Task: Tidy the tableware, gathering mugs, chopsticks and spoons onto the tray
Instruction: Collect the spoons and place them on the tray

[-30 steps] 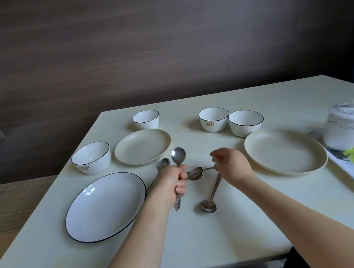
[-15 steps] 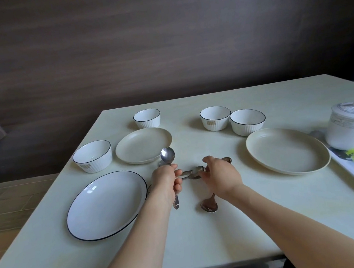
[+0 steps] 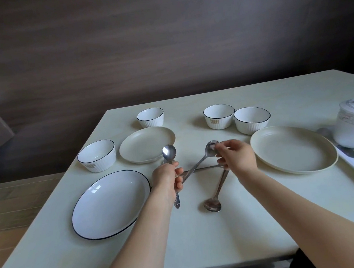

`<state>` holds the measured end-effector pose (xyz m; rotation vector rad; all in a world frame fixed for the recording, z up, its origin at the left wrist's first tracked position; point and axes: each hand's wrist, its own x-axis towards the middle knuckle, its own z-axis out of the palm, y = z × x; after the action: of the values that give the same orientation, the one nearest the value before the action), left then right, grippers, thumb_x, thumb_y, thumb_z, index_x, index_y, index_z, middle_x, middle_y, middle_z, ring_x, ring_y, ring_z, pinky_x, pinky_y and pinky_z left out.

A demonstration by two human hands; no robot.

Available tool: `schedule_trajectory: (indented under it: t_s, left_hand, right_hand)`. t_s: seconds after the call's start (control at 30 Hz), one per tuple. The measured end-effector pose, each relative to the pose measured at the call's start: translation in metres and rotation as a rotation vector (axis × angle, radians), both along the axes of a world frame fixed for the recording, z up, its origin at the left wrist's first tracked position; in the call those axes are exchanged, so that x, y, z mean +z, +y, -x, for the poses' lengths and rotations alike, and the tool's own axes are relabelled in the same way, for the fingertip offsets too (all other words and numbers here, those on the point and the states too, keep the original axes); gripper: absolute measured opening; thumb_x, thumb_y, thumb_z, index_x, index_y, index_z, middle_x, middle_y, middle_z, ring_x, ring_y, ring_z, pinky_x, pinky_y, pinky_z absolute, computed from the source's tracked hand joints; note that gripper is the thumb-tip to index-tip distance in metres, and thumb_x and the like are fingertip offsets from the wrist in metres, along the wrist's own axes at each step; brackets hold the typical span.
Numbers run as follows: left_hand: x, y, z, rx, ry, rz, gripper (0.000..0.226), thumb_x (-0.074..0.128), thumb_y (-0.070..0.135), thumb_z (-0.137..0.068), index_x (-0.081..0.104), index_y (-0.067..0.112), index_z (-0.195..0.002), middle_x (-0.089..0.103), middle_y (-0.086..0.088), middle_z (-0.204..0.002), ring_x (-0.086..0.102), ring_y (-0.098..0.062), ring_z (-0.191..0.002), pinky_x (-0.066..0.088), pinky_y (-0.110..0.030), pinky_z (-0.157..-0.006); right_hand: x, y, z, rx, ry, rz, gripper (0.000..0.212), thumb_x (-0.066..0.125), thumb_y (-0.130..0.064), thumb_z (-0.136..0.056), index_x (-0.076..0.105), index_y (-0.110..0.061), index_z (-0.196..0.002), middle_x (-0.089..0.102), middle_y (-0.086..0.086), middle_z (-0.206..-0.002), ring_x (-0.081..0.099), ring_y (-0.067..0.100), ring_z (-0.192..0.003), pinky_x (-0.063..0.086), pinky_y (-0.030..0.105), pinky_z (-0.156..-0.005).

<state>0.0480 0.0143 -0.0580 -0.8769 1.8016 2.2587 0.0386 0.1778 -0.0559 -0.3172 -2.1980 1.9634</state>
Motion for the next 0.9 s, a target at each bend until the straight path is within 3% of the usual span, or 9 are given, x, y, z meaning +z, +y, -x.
schedule_trajectory:
  t_s: [0.17, 0.27, 0.47, 0.63, 0.77, 0.9]
  left_hand:
    - [0.002, 0.002, -0.003, -0.039, 0.0, -0.023, 0.015, 0.046, 0.01, -0.094, 0.056, 0.016, -0.084, 0.051, -0.002, -0.066, 0.036, -0.009, -0.034, 0.027, -0.009, -0.034]
    - [0.006, 0.002, -0.008, -0.087, -0.025, -0.083, 0.012, 0.049, 0.009, -0.091, 0.056, 0.014, -0.082, 0.052, -0.002, -0.066, 0.037, -0.007, -0.026, 0.03, -0.01, -0.034]
    - [0.015, 0.009, -0.017, -0.198, -0.001, -0.185, 0.022, 0.037, 0.007, -0.097, 0.057, 0.006, -0.087, 0.056, -0.009, -0.073, 0.046, -0.017, -0.057, 0.039, -0.026, -0.052]
    - [0.013, 0.019, -0.021, -0.375, -0.013, -0.19, 0.023, 0.038, 0.012, -0.099, 0.06, 0.007, -0.091, 0.06, -0.008, -0.076, 0.055, -0.02, -0.064, 0.049, -0.03, -0.063]
    - [0.012, 0.022, -0.021, -0.452, -0.015, -0.218, 0.021, 0.041, 0.015, -0.099, 0.059, 0.004, -0.095, 0.062, -0.009, -0.078, 0.059, -0.019, -0.061, 0.056, -0.027, -0.053]
    - [0.01, 0.023, -0.022, -0.522, 0.035, -0.193, 0.02, 0.043, 0.016, -0.099, 0.06, 0.006, -0.095, 0.061, -0.008, -0.078, 0.058, -0.017, -0.063, 0.055, -0.027, -0.053]
  right_hand:
    - [0.011, 0.004, -0.009, -0.127, 0.111, 0.243, 0.014, 0.063, -0.021, -0.091, 0.067, -0.018, -0.078, 0.061, -0.002, -0.063, 0.052, 0.011, -0.052, 0.05, 0.024, -0.045]
    - [0.016, 0.003, -0.013, -0.175, 0.148, 0.282, 0.019, 0.061, -0.021, -0.092, 0.065, -0.024, -0.074, 0.059, -0.003, -0.063, 0.049, 0.009, -0.054, 0.044, 0.015, -0.04]
    - [0.012, 0.002, -0.007, -0.139, 0.066, 0.347, 0.007, 0.059, -0.014, -0.093, 0.066, -0.016, -0.095, 0.057, -0.003, -0.067, 0.046, 0.01, -0.055, 0.041, 0.012, -0.04]
    - [0.005, -0.006, -0.008, 0.006, 0.014, 0.253, 0.008, 0.063, -0.008, -0.089, 0.065, -0.011, -0.081, 0.059, 0.0, -0.064, 0.052, 0.009, -0.052, 0.044, 0.014, -0.043]
    - [0.002, -0.008, -0.009, 0.035, 0.006, 0.274, 0.015, 0.065, -0.005, -0.087, 0.06, -0.008, -0.073, 0.059, 0.004, -0.061, 0.057, 0.013, -0.05, 0.048, 0.017, -0.045]
    - [-0.002, -0.008, -0.01, 0.054, -0.006, 0.282, 0.017, 0.064, -0.002, -0.087, 0.059, -0.005, -0.071, 0.059, 0.007, -0.061, 0.059, 0.01, -0.043, 0.052, 0.019, -0.046]
